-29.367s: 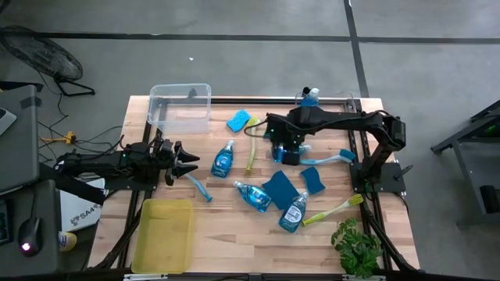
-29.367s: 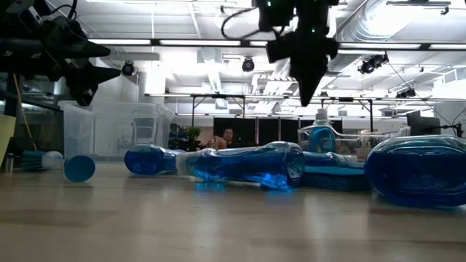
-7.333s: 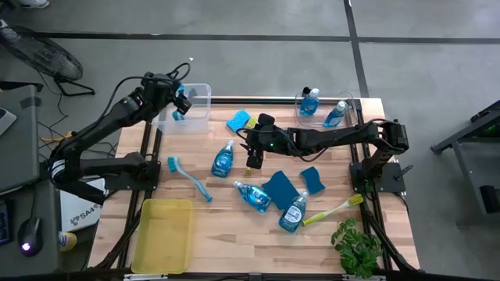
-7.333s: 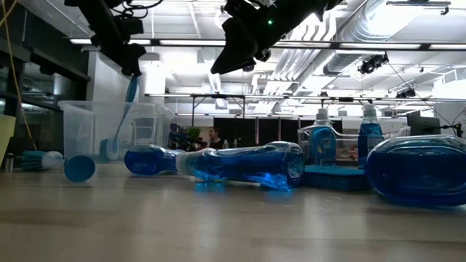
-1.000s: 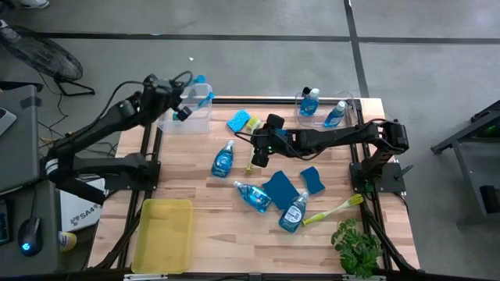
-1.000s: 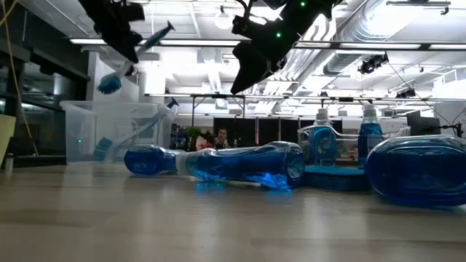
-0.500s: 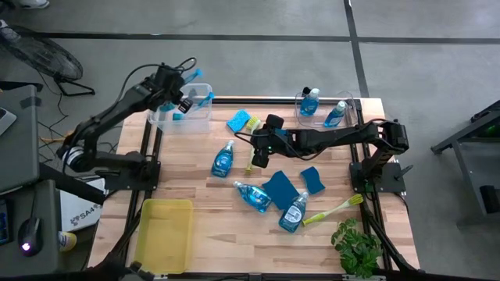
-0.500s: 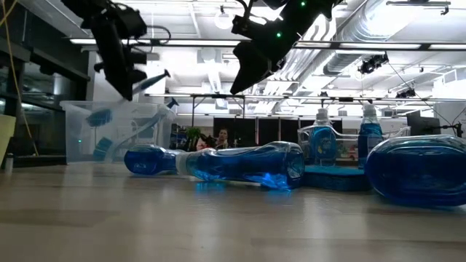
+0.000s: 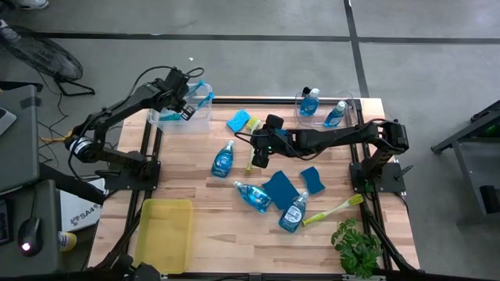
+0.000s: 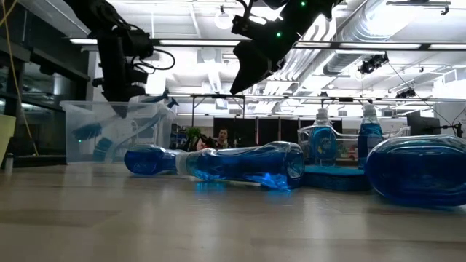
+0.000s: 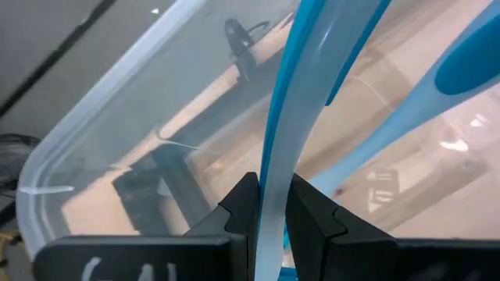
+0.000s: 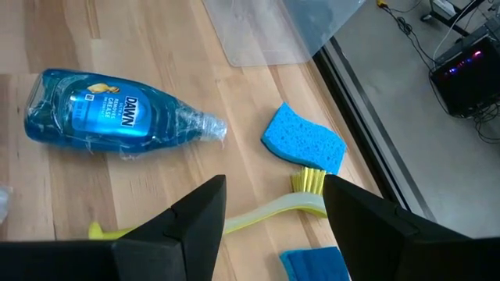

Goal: Pick & Place Kitchen Sink Supplies
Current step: Put the blue dish brush into the white transparent bin

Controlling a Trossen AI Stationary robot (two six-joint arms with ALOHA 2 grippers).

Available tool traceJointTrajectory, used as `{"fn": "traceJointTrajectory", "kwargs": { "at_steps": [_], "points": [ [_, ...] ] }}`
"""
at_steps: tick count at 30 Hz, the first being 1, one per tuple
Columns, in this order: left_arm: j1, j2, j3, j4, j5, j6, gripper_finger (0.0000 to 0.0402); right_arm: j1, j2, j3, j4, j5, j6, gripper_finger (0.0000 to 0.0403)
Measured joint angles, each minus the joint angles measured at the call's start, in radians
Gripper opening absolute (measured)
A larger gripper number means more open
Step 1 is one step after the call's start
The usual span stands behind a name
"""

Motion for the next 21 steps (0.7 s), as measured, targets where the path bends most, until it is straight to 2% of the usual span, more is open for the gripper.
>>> {"fn": "traceJointTrajectory", "kwargs": {
  "at_steps": [6, 15, 21],
  "points": [
    [0.000, 0.000, 0.000, -0.025, 0.043, -0.058, 0.0056, 0.000, 0.000, 0.000, 0.000, 0.000, 0.000, 0.0209],
    [0.000, 0.000, 0.000, -0.095, 0.043, -0.103, 0.0121, 0.000, 0.000, 0.000, 0.000, -0.001, 0.003, 0.0209],
    [0.000, 0.000, 0.000, -0.063, 0.043, -0.098, 0.0157, 0.000, 0.000, 0.000, 0.000, -0.001, 0.004, 0.0209]
  ]
}}
